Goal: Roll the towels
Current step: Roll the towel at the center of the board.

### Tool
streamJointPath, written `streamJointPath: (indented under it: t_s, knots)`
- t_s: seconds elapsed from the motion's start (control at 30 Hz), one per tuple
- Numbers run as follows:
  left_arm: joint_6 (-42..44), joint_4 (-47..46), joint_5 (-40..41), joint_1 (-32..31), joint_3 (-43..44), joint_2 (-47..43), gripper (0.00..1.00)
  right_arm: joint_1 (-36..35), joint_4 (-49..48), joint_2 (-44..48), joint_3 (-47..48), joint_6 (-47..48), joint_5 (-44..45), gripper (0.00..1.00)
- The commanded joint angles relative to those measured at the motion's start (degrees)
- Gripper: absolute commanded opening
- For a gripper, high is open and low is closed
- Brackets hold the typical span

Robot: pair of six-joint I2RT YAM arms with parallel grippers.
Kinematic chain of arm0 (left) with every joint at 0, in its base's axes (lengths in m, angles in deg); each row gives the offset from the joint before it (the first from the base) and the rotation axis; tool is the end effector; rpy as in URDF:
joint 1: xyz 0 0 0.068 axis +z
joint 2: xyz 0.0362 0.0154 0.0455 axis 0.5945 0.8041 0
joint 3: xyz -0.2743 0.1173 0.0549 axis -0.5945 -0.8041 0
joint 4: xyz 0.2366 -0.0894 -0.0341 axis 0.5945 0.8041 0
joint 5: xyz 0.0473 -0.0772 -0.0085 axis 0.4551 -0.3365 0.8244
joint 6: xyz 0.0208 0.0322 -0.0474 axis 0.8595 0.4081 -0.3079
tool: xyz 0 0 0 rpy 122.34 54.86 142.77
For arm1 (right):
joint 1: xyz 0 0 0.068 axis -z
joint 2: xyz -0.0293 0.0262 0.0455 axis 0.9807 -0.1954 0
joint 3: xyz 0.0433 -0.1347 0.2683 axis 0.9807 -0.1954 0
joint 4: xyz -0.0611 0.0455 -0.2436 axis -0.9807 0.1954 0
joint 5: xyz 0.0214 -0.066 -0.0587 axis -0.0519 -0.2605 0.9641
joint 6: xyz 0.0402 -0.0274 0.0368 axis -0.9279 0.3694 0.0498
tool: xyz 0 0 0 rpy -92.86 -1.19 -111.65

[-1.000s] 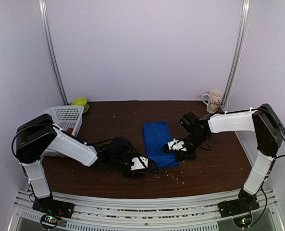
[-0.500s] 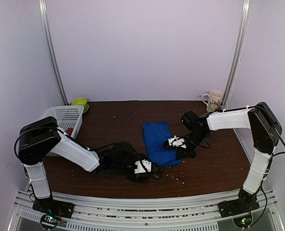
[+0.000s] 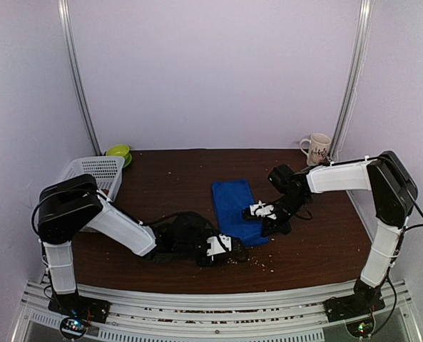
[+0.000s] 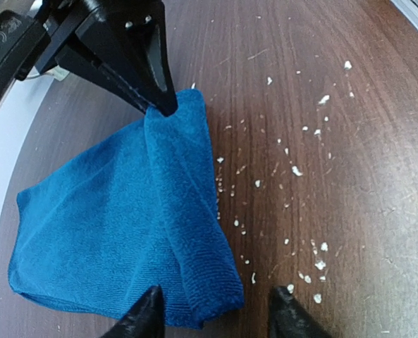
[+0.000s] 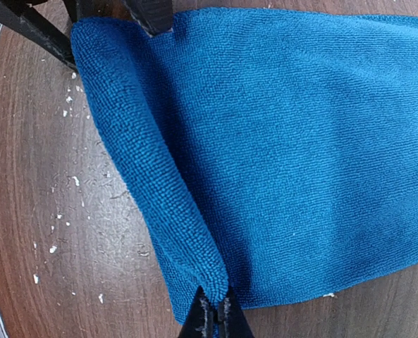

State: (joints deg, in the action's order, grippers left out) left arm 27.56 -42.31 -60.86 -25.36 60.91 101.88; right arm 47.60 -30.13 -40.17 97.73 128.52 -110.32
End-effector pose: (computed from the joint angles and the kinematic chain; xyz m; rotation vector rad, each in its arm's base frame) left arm 0.1837 -0.3497 0.1357 1.5688 1.5081 -0.4088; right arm 0.2851 0.1997 0.1851 -1.9261 1.9379 0.6803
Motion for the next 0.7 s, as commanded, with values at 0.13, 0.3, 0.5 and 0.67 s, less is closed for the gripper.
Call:
streamJointPath:
  t_s: [0.13,0.3,0.5,0.67]
  knots:
    - [-5.3,0.3,1.4,-0.2,1.7,1.8,0.40,0.4,0.2,-0.5,1.2,-0.6,0.7,0.00]
    - [-7.4,0.4,-0.1,-0.2,2.4,2.2,0.22,0.4,0.2,-0.5,1.2,-0.5,0.7,0.00]
    - [-11.4,1.2,-2.0,-0.1,2.5,1.9,0.00,0.4,1.0,-0.3,1.9,-0.6,0.1,0.00]
    - [-16.2,1.0,-3.3,0.0,1.4,0.9,0.00,0.4,2.1,-0.1,2.4,0.0,0.2,0.00]
